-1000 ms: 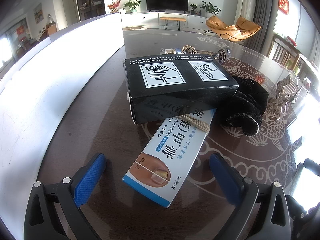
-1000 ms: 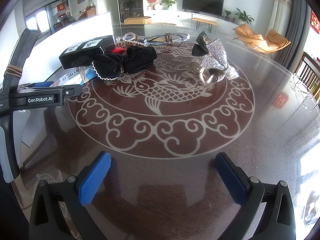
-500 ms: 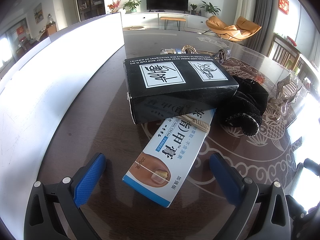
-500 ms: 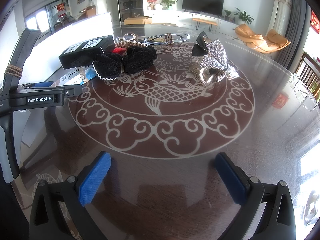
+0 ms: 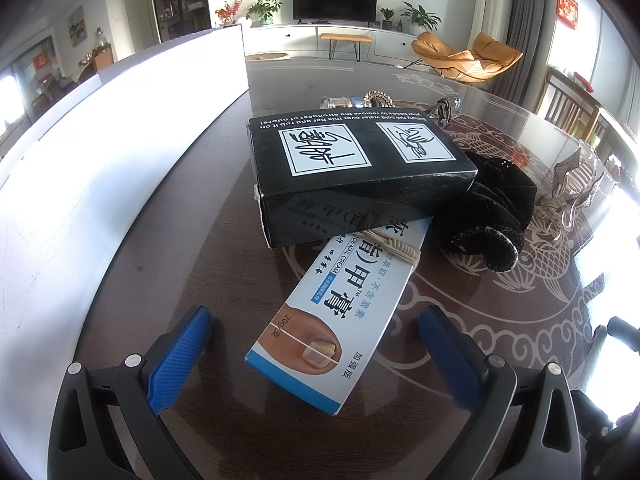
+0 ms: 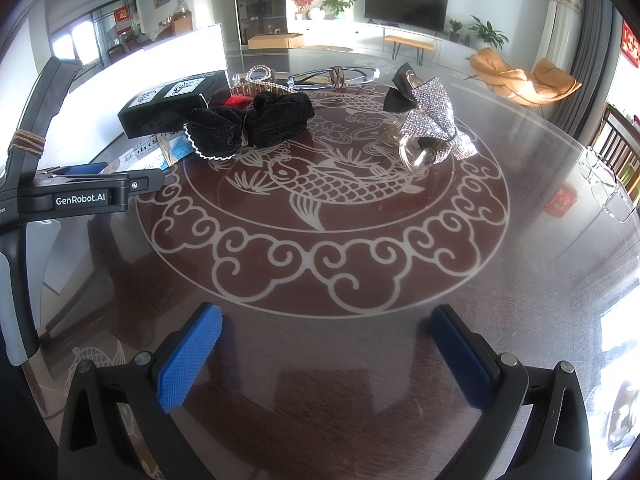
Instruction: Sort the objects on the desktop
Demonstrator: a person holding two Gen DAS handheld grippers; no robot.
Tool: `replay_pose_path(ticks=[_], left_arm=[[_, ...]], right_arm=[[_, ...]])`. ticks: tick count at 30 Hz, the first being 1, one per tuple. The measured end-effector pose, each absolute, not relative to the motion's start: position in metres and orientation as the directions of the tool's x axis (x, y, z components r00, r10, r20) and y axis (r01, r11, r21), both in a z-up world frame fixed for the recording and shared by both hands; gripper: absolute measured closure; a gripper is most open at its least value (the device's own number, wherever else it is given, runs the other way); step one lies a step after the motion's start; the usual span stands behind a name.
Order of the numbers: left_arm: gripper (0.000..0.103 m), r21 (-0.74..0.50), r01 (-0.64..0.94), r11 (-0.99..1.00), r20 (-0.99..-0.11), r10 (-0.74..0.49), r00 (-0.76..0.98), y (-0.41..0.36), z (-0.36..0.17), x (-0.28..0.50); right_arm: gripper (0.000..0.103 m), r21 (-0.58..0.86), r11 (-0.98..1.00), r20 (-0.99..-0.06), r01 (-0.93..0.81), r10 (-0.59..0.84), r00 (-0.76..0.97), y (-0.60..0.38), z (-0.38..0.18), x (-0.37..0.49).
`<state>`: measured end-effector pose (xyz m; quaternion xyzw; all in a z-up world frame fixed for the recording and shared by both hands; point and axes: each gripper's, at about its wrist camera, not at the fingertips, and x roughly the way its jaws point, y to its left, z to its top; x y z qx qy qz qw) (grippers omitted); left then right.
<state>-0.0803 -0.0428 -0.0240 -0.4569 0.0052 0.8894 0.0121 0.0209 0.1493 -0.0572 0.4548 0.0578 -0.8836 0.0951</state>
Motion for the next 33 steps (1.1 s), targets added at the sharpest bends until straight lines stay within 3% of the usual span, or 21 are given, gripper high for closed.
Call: replay_pose_path(ticks=[33], left_arm=[[0.000,-0.002,-0.026,-1.000,-0.813,0.017,-0.582,-0.0418,-0.0244,-0.0803]], right_arm=[[0.000,-0.015,-0.975,-0.815,0.220,-0.115,-0.568,0.1495,-0.0574,0.0205]])
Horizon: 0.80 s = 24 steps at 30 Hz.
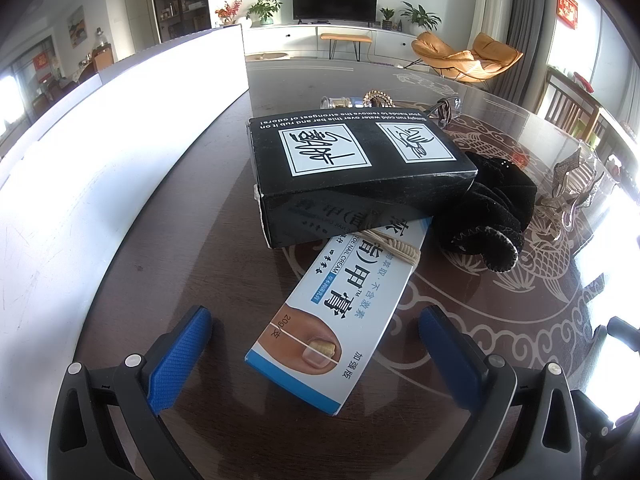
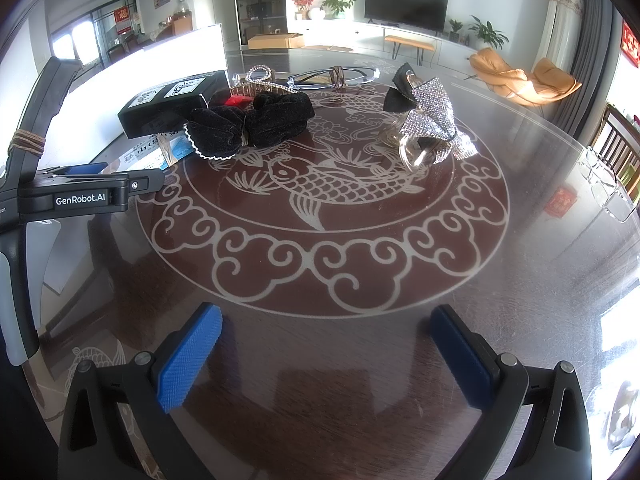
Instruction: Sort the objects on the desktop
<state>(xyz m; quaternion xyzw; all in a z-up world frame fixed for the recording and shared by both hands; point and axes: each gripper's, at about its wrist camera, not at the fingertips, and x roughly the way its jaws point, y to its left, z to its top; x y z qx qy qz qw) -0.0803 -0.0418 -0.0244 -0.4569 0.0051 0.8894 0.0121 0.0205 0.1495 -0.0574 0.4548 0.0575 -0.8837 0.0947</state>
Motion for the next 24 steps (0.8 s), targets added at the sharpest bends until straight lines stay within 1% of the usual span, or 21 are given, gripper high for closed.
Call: replay_pose_path(ticks=[24], left_arm=[[0.000,-0.002,-0.026,-1.000,-0.813,0.017,-0.582,-0.0411,-0.0246,-0.0805]], right_arm=[[0.000,-0.015,-0.975,-0.815,0.220,-0.115,-0.568,0.1494,-0.0576,0.0203]])
